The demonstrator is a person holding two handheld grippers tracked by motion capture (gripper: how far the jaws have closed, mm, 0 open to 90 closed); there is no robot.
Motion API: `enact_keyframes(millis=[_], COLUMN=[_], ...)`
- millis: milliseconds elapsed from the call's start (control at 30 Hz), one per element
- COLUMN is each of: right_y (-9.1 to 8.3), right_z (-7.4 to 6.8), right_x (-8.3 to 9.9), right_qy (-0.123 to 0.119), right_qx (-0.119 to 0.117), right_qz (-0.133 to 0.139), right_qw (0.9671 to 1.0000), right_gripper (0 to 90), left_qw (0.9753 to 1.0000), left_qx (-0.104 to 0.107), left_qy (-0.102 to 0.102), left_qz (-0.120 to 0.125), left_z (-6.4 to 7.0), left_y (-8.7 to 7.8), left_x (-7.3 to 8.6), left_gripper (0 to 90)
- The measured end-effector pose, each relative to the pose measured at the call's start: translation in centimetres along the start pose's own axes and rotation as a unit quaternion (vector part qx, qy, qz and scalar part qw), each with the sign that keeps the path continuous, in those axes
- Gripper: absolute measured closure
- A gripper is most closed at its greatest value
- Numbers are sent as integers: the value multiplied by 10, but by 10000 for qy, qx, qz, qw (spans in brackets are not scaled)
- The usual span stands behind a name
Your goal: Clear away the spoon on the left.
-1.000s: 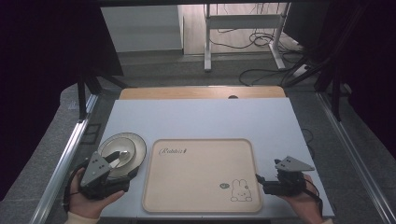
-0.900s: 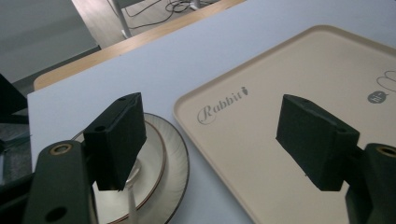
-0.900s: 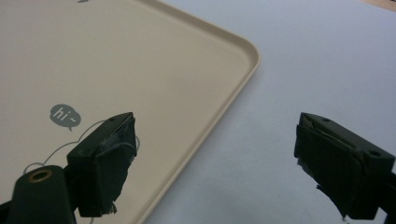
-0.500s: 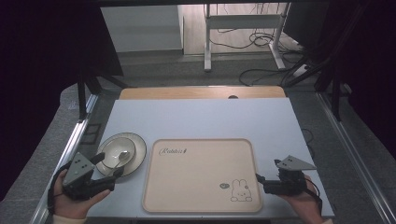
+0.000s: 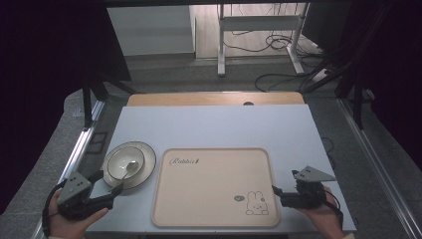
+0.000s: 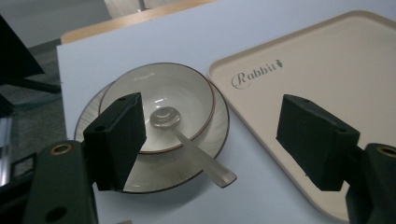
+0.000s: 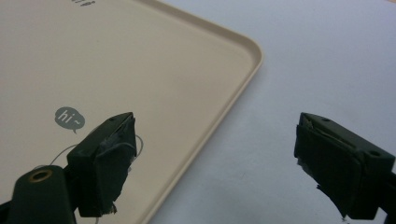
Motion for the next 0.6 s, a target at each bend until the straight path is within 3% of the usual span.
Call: enact_keyframes(millis=[233, 600], right_y=[0, 1], right_z=[0, 0], right_x=[0, 1], right_qy=[-14, -11], right_qx=[12, 17], right_qz=[-3, -41], right_qw=[10000, 10000], right_gripper=[132, 132], left_qw=[10000, 9993], left_qx=[7, -32], left_qy=[2, 225], left_qz=[-47, -289], left_z=[-3, -2], left_y=[4, 14], left_x=[9, 27], left_gripper=[239, 247])
Point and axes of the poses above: each handheld gripper's, and its own axes: y roughly forward along the jaws, x roughly out of its underside, z roughly to its right, the point moved 7 cm from there along y, roughly forward along the jaws, and after that the axes turned 6 degrees about -x, right-handed, at the moved point
